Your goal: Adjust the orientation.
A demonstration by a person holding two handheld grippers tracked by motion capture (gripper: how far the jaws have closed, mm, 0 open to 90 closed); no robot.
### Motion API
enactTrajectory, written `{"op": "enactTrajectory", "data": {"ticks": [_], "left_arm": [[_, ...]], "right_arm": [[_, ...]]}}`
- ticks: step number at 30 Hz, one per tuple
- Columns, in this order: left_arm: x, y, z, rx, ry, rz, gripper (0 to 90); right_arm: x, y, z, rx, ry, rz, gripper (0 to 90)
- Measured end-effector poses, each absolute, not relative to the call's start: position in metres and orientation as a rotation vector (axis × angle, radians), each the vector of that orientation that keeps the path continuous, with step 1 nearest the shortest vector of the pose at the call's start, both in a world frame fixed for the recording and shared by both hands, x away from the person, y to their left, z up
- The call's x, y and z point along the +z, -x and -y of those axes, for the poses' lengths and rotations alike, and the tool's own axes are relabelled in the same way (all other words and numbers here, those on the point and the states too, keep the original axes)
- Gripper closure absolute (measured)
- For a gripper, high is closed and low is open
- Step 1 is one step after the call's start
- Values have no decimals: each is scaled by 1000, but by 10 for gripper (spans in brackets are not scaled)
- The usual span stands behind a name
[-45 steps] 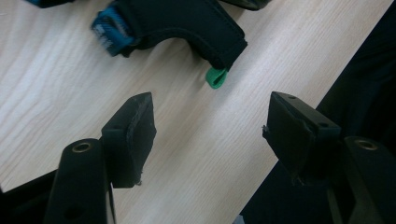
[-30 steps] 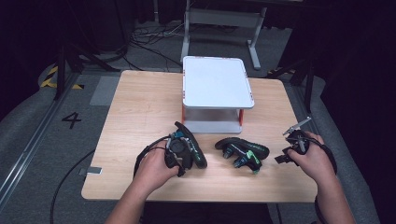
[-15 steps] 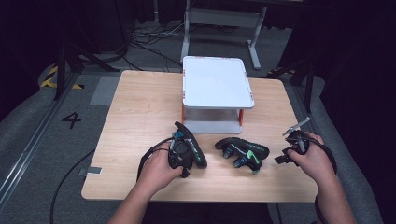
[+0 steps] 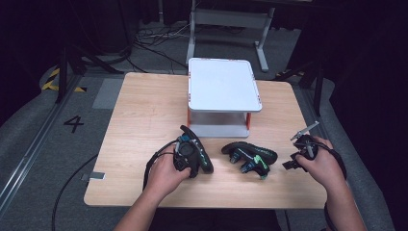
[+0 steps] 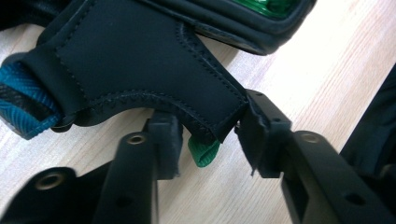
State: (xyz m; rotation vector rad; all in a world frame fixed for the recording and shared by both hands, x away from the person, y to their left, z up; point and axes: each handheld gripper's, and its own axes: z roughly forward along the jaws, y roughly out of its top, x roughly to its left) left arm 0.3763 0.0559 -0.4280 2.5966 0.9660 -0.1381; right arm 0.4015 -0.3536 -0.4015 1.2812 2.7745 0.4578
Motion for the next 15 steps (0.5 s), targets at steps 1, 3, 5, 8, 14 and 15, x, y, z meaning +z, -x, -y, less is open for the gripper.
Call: {"op": "enactTrajectory", "data": {"ticks": [1,3,5,8,14,15], "left_arm": [[-427,-376,-56,-143,-2585,-977,657],[-427,-375,-55,-135,-2585,-990,690],[-425,-374,-54,-130,-2578,-1016,713],[-421,-373,-54,-103,-2570,-1032,732],[-411,-372,-62,-48,-2501,-1049,808],[-408,-371,-65,-35,-2489,-1048,842]], "right_arm": [[-401,-401,353,456,-1280,-2771,422],[-401,-401,353,457,-1277,-2773,422],[-401,-401,353,457,-1277,-2768,424],[-399,-400,354,471,-1262,-2761,429],[-396,-399,356,475,-1261,-2746,430],[-396,-399,356,472,-1262,-2745,430]]}}
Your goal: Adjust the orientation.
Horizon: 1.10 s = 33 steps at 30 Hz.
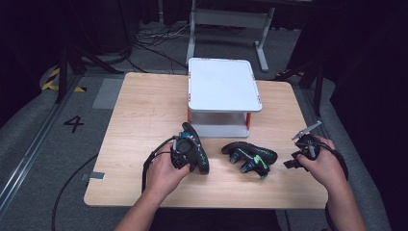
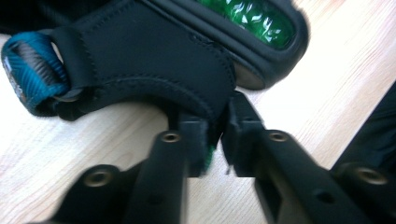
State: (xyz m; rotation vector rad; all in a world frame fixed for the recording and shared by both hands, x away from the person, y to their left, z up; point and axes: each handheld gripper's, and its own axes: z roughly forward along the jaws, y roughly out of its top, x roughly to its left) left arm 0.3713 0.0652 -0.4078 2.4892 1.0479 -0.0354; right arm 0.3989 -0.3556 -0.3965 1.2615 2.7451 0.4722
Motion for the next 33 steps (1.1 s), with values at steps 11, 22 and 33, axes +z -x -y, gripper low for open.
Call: {"op": "enactTrajectory", "data": {"ticks": [11,22,33], "left_arm": [[-375,-359,-93,31,-2564,-1091,849],[-382,-357,-66,-57,-2714,-1033,828],[-404,-384,-30,-62,-2755,-948,817]], "right_arm": [[-398,-401,349,469,-1232,-2766,428],[-402,-401,342,449,-1196,-2794,413],[-402,-397,344,443,-1206,-2785,413]]}}
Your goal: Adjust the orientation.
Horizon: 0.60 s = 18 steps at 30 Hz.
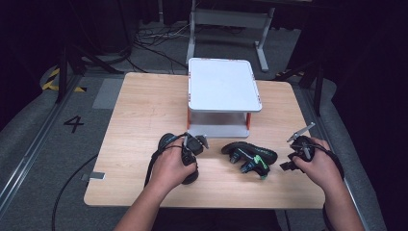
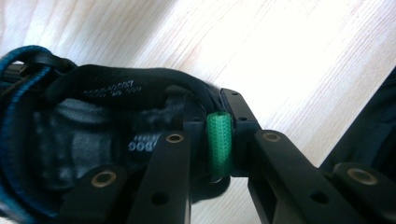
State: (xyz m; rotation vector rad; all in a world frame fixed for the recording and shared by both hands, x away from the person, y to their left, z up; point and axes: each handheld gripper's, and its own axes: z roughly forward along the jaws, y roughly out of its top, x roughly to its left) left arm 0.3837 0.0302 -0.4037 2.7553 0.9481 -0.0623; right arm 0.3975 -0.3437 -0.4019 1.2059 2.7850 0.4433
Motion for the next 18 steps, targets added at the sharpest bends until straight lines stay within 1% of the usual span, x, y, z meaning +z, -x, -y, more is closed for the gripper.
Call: {"op": "enactTrajectory", "data": {"ticks": [2,3,5,6,8,10,11,12,13,15,16,18], "left_arm": [[-403,-383,-31,-70,-2752,-954,799],[-402,-383,-32,-86,-2749,-957,751],[-396,-379,-35,-98,-2714,-950,564],[-390,-377,-37,-91,-2699,-956,503],[-374,-372,-47,-52,-2641,-976,410],[-363,-371,-56,3,-2603,-983,396],[-363,-371,-56,3,-2603,-983,383],[-357,-373,-66,58,-2585,-1020,383],[-356,-376,-73,90,-2578,-1054,364],[-360,-386,-87,179,-2581,-1122,336],[-363,-389,-90,190,-2581,-1135,322],[-376,-399,-94,145,-2589,-1157,351]], "right_arm": [[-402,-397,345,446,-1208,-2783,413],[-402,-397,346,448,-1210,-2781,413],[-401,-397,347,449,-1212,-2777,412],[-401,-397,348,449,-1213,-2775,411],[-400,-397,349,459,-1210,-2774,410],[-399,-397,349,459,-1211,-2771,408],[-399,-397,349,459,-1211,-2771,408],[-399,-396,349,462,-1209,-2771,406],[-399,-396,349,465,-1210,-2770,404],[-400,-396,349,462,-1212,-2769,402],[-400,-396,349,461,-1213,-2771,402],[-402,-395,349,463,-1214,-2774,398]]}}
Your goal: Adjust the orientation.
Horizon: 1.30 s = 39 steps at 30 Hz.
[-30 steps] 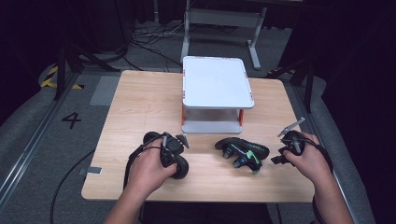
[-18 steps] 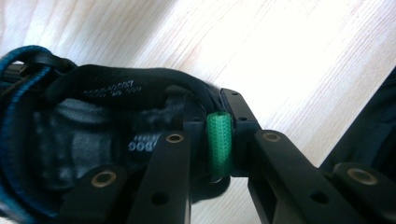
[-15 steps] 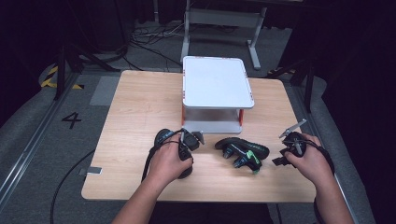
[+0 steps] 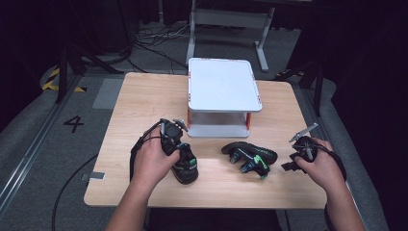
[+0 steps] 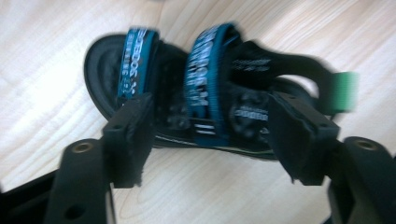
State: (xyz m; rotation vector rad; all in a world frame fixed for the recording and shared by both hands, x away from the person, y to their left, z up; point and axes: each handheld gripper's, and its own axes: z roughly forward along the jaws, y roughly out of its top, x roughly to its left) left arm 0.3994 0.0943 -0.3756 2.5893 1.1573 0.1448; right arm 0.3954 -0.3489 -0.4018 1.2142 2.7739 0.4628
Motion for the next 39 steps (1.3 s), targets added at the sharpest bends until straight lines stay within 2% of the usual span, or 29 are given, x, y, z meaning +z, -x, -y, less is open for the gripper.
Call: {"op": "enactTrajectory", "data": {"ticks": [7,9,11,13,18,23,28,33,39], "left_arm": [[-402,-419,-88,30,-2593,-1135,461],[-405,-421,-85,39,-2607,-1129,546],[-406,-422,-84,34,-2622,-1119,687],[-405,-422,-83,82,-2643,-1124,743],[-397,-421,-80,181,-2648,-1081,754],[-378,-411,-62,249,-2653,-904,753],[-373,-402,-41,215,-2683,-700,753],[-383,-396,-19,185,-2758,-526,752],[-392,-396,-4,174,-2793,-463,751]], "right_arm": [[-404,-392,356,464,-1236,-2751,387],[-404,-390,359,464,-1234,-2738,380],[-405,-388,361,467,-1226,-2729,374],[-404,-386,364,468,-1229,-2720,374],[-403,-383,368,473,-1238,-2705,374],[-401,-379,372,476,-1250,-2691,374],[-402,-377,374,471,-1259,-2688,374],[-402,-376,374,468,-1259,-2691,374],[-402,-376,374,469,-1256,-2693,374]]}}
